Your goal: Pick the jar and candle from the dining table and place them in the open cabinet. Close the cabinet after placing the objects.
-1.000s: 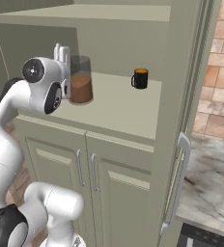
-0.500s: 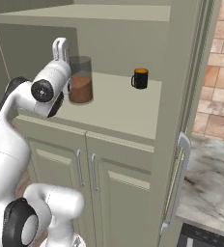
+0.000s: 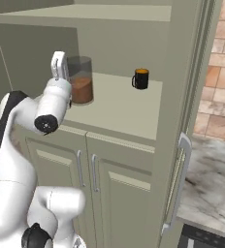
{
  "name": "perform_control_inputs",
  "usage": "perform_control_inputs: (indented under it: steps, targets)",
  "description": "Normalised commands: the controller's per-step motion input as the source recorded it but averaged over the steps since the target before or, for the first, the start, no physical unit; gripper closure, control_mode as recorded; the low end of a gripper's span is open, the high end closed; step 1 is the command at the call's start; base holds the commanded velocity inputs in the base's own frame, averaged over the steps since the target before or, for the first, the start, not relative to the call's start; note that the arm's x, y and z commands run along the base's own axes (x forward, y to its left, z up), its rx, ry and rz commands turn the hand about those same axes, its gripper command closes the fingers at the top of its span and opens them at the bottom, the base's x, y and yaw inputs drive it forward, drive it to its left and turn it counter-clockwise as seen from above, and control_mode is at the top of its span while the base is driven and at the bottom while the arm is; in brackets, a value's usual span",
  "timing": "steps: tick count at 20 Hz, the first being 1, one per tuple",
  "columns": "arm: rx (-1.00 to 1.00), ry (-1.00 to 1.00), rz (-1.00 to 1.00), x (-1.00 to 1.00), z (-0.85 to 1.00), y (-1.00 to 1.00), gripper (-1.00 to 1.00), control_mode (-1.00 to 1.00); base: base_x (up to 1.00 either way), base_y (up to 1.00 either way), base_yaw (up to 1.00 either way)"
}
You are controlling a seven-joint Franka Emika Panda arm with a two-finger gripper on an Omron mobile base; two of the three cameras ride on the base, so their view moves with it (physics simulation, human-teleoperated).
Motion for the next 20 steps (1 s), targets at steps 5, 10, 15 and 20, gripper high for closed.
perform_control_inputs:
  steps: [5,10,15,20]
  targets:
    - [0.01,0.14,0.0,-0.99,0.61,-0.16,-1.0,-1.0,0.0,0.0,0.0]
    - [-0.03,0.32,-0.01,-0.87,0.92,0.0,-1.0,-1.0,0.0,0.0,0.0]
    - [-0.14,0.5,-0.03,-0.74,0.89,0.0,-1.0,-1.0,0.0,0.0,0.0]
    - [-0.2,0.52,-0.05,-0.74,0.32,0.0,-1.0,-1.0,0.0,0.0,0.0]
